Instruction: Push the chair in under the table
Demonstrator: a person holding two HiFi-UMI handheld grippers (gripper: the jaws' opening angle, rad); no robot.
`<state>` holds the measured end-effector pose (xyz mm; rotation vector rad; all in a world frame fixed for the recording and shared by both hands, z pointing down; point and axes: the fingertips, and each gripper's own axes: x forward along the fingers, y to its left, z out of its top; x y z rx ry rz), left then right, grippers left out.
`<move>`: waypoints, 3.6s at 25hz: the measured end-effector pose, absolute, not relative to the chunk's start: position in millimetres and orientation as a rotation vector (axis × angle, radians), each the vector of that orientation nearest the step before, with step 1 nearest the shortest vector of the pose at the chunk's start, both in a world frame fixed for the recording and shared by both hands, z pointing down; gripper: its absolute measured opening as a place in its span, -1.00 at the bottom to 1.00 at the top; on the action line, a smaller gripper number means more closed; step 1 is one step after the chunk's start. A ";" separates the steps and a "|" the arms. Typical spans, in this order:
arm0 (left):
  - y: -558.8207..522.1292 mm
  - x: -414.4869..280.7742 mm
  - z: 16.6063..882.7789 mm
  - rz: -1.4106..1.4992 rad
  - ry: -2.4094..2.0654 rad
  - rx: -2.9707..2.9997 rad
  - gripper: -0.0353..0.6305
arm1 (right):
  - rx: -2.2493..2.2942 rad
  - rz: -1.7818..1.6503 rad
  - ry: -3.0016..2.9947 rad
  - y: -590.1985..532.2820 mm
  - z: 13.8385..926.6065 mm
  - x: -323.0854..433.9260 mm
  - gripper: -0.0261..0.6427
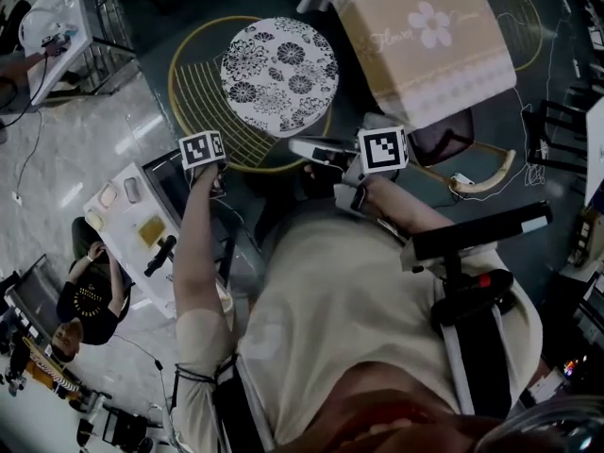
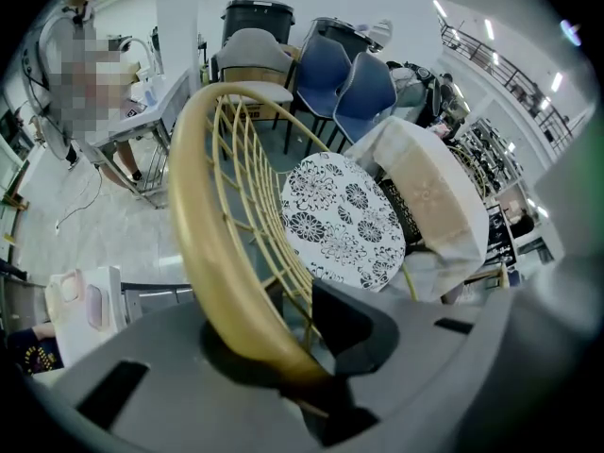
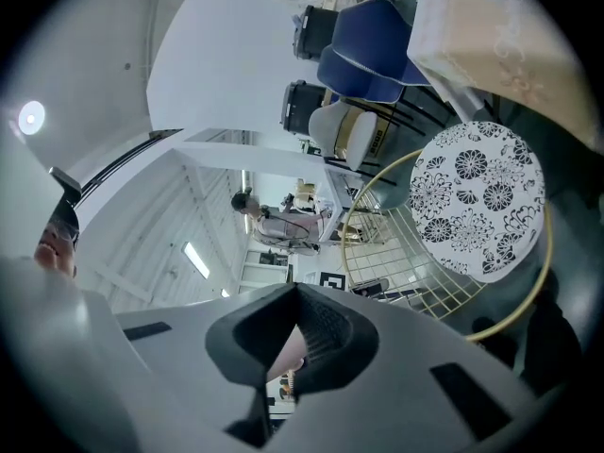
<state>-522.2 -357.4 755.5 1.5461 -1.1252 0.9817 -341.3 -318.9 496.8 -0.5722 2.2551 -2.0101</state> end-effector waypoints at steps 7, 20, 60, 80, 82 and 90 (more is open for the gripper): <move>-354.7 -522.7 761.1 1.002 -1.135 1.534 -0.64 | -0.559 -2.013 2.203 -321.0 498.1 -331.6 -0.89; -358.7 -515.9 743.1 1.006 -1.097 1.593 -0.60 | -0.597 -1.937 2.214 -314.6 478.8 -336.8 -0.89; -357.7 -508.2 744.9 0.979 -1.036 1.669 -0.52 | -0.670 -1.983 2.156 -293.6 499.5 -352.6 -0.89; -348.1 -502.7 743.9 0.940 -1.053 1.661 -0.50 | -0.640 -2.023 2.189 -292.7 498.0 -378.4 -0.89; -347.7 -497.4 742.2 0.939 -1.033 1.683 -0.50 | -0.673 -2.012 2.191 -290.9 495.9 -375.5 -0.89; -368.6 -528.9 755.8 1.004 -1.153 1.775 -0.49 | -0.646 -1.977 2.207 -287.8 521.7 -393.9 -0.89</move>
